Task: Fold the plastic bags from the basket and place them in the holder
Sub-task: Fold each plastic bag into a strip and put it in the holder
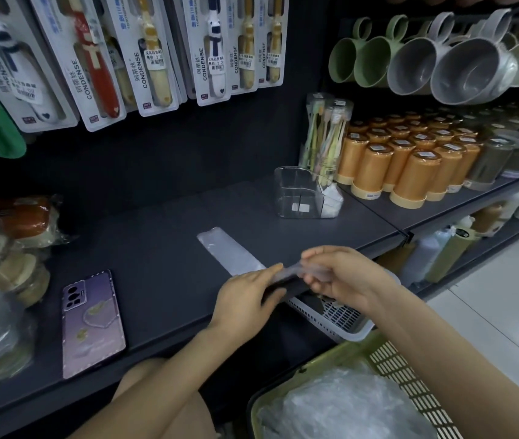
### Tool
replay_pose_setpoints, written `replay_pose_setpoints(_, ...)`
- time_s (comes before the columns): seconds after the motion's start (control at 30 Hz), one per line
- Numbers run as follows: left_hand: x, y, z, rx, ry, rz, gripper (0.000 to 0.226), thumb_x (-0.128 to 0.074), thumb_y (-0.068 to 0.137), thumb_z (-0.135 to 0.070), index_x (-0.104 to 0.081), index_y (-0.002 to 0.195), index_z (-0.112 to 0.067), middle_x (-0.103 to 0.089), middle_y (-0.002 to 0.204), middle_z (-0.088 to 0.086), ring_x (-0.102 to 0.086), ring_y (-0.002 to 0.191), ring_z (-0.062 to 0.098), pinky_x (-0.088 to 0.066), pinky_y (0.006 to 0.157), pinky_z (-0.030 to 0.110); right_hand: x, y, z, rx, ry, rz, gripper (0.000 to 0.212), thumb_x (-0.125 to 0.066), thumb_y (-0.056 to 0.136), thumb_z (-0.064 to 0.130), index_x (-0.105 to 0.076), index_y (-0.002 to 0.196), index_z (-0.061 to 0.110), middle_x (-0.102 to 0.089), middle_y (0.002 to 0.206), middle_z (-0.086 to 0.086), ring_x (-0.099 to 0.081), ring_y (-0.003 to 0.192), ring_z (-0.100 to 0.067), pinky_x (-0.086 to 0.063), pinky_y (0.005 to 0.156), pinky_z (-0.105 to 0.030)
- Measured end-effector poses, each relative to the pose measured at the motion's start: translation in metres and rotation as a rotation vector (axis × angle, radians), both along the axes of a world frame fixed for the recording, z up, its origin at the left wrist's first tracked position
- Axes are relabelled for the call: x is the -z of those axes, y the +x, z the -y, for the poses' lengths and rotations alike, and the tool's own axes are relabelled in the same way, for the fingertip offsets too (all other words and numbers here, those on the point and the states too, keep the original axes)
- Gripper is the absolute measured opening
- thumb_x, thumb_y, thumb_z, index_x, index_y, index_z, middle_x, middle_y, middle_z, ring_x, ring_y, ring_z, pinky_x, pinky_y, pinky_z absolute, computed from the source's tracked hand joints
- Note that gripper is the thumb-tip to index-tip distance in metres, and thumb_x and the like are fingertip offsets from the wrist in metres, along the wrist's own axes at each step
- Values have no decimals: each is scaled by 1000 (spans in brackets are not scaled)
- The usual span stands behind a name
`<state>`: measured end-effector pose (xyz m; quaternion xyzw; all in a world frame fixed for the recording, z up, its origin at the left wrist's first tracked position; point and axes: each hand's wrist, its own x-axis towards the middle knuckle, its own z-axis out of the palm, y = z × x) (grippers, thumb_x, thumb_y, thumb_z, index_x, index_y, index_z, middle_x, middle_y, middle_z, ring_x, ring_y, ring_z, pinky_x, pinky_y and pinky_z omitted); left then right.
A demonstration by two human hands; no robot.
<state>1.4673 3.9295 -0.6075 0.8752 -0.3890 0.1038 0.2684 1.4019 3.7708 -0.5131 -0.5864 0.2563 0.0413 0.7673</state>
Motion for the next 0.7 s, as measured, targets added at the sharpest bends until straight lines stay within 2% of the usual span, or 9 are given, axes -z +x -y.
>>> replay_pose_setpoints(0.1,-10,3,4,-141,-89,-121,22,-50,100,-27,-65,106,-12,-67,71,6,-63,66,27,-39,55,29,-11,12,-1,-20,84,101,16,-57,95,13,-56,108,3,-69,79,-18,-67,56,-18,-54,48,-23)
replay_pose_setpoints(0.2,-20,18,2,-224,-226,-469,22,-45,101,-29,-58,90,-14,-55,67,-5,-57,72,26,-36,61,30,-9,29,2,-15,-43,135,33,-50,97,39,-56,115,12,-73,97,-13,-71,70,-21,-57,56,-28)
replay_pose_setpoints(0.23,-23,24,2,-217,-303,-602,19,-46,101,-28,-59,97,-15,-53,72,-7,-56,77,25,-38,67,29,-5,35,2,-7,-104,117,36,-49,97,43,-55,117,14,-72,102,-11,-70,70,-22,-56,57,-29)
replay_pose_setpoints(0.3,-31,34,-1,-204,-405,-828,30,-47,101,-28,-51,130,-20,-58,86,-2,-59,89,22,-44,75,25,7,45,-4,-26,-236,71,35,-53,96,41,-54,120,15,-69,106,-7,-65,60,-20,-53,53,-28)
replay_pose_setpoints(0.4,-29,49,-5,-165,-409,-969,53,-49,100,-23,-27,148,-27,-64,101,21,-65,96,30,-56,85,37,29,56,-19,-114,-403,8,29,-60,94,25,-60,118,9,-67,100,-7,-55,49,-13,-47,47,-23)
replay_pose_setpoints(0.47,-30,53,-8,-138,-415,-1011,59,-50,99,-19,-22,149,-32,-66,109,19,-66,102,28,-57,87,42,39,60,-24,-122,-435,-9,30,-61,93,20,-60,120,6,-66,91,-6,-54,49,-11,-45,44,-20)
replay_pose_setpoints(0.53,-31,54,-9,-111,-461,-1062,59,-50,98,-12,-24,146,-35,-69,107,12,-68,98,21,-58,82,38,45,62,-26,-100,-451,-12,27,-61,92,16,-63,117,3,-63,80,-5,-51,46,-8,-40,40,-19)
replay_pose_setpoints(0.63,-33,53,-10,-97,-507,-1128,58,-51,96,-3,-30,138,-38,-71,105,11,-70,92,20,-59,78,36,51,64,-25,-90,-474,-33,14,-62,90,10,-68,100,3,-60,71,-6,-47,41,-6,-33,38,-19)
replay_pose_setpoints(0.7,-33,52,-11,-77,-519,-1151,51,-53,95,-2,-38,134,-30,-70,107,13,-70,92,21,-59,77,37,53,65,-24,-95,-483,-37,8,-63,89,8,-69,92,3,-57,65,-5,-45,39,-6,-31,38,-19)
